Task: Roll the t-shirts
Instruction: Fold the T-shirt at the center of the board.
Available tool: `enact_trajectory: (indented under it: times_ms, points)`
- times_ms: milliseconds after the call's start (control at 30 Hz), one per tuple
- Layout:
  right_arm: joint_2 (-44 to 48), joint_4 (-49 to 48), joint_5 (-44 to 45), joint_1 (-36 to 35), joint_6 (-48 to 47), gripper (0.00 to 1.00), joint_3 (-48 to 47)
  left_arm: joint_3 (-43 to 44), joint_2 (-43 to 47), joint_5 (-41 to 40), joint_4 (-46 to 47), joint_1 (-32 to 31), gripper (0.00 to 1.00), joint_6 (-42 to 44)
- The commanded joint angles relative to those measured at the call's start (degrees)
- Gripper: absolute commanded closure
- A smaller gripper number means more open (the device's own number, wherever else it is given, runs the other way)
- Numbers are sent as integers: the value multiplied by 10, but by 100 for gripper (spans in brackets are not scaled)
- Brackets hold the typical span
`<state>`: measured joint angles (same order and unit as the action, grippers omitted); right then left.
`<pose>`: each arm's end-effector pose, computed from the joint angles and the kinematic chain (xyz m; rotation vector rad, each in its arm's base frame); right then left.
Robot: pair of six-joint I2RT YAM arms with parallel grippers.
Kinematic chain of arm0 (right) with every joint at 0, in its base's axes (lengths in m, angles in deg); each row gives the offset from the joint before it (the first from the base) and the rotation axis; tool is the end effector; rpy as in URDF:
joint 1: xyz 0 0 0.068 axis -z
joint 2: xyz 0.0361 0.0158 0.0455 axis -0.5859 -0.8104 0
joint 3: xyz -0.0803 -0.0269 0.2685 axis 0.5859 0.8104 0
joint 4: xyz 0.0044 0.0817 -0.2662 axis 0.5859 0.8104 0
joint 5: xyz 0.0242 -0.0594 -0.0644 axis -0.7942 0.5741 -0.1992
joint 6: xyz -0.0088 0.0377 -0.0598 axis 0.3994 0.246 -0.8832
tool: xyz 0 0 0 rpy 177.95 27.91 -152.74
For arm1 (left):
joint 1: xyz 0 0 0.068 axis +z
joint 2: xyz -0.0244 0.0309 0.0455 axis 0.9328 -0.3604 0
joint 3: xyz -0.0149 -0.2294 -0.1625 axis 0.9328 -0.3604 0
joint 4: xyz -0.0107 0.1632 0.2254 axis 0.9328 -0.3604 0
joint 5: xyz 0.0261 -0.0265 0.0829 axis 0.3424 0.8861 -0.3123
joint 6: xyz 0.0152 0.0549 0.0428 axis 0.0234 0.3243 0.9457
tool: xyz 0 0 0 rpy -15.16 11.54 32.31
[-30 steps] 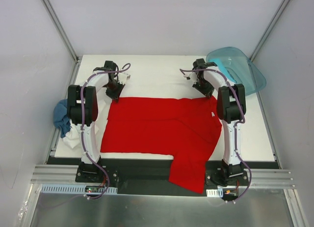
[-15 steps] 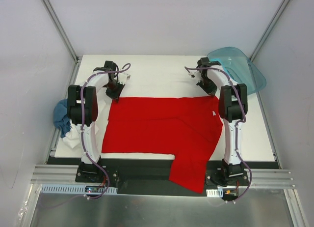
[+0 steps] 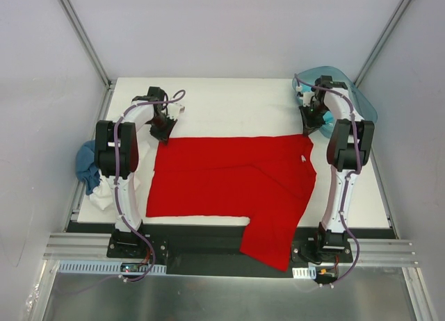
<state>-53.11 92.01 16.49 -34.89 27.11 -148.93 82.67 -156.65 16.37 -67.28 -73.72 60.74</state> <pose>0.5093 0.0006 0.1699 -0.8334 2.7125 0.1034 0.4581 -0.0499 0.1460 0.7509 2.6473 -0.1724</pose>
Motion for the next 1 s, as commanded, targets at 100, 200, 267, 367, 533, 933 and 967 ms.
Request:
enact_trajectory:
  times_ms: [100, 200, 267, 367, 533, 933, 967]
  points:
    - [65, 30, -157, 3, 59, 99, -6, -41, -6, -51, -39, 4, 100, 10]
    - [76, 11, -157, 7, 90, 99, 4, -46, -5, -58, -40, 6, 100, 14]
    - [75, 3, -146, 13, 97, 99, 5, -48, -6, -59, -39, 9, 100, 16]
    - [61, 1, -116, 16, 96, 99, 3, -48, -6, -63, -38, 12, 100, 19]
    - [60, -7, -69, 23, 120, 99, 27, -49, -8, -77, -39, 16, 100, 19]
    - [74, -12, 14, 32, 92, 74, 36, -44, -13, -78, -39, 21, 100, 21]
    - [75, -12, 11, 32, 90, 73, 35, -43, -13, -78, -40, 21, 100, 21]
